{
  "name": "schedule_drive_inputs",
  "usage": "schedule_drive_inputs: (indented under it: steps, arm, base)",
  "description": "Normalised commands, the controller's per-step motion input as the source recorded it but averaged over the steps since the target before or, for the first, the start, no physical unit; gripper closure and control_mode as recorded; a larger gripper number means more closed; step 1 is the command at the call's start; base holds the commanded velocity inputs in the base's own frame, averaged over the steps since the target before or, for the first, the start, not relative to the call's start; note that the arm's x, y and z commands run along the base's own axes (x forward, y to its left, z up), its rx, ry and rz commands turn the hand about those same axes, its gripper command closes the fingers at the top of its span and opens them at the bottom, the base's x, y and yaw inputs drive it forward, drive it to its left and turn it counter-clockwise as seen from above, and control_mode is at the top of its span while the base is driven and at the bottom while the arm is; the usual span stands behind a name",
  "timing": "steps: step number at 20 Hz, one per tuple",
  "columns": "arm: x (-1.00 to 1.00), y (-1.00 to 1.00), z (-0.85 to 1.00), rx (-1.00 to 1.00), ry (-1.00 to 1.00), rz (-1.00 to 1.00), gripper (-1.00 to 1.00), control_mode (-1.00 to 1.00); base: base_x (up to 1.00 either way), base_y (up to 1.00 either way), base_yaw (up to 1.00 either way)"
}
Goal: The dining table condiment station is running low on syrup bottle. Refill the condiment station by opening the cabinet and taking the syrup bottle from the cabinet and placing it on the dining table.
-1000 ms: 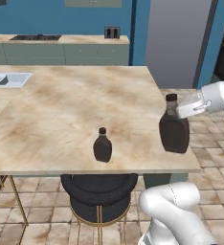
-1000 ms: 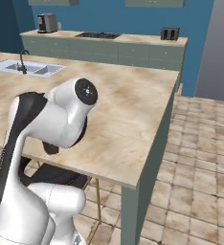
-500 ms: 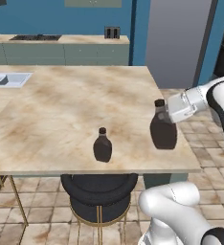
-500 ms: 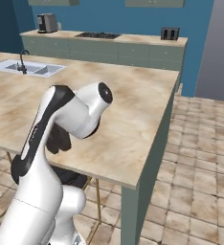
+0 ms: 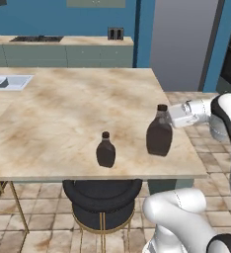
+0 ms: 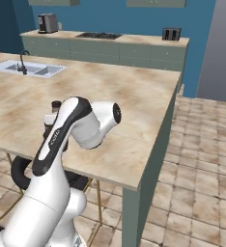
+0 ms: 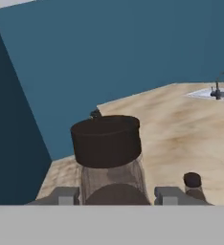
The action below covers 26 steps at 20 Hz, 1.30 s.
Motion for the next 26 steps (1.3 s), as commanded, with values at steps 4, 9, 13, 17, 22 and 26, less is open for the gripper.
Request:
schedule_drive_inputs:
  steps: [4,9,13,17,22,26]
  arm:
    - [0.07,-0.01,-0.19,0.18,-0.02,0.06,1.00,-1.00]
    - [0.17,0.00,-0.20,0.01,-0.09,0.05,1.00,-1.00]
    - [0.31,0.00,-0.13,0.00,-0.05,0.00,1.00,-1.00]
    - [0.28,0.00,-0.32,-0.03,-0.02,0.00,1.00,-1.00]
    - [0.21,0.00,-0.43,-0.11,0.00,0.00,1.00,-1.00]
    - [0.20,0.00,-0.27,-0.10,0.00,0.00,1.00,-1.00]
  base:
    - [0.00,0.00,0.00]
    - [0.00,0.00,0.00]
    - [0.00,0.00,0.00]
    - [0.00,0.00,0.00]
    - [0.00,0.00,0.00]
    - [0.00,0.00,0.00]
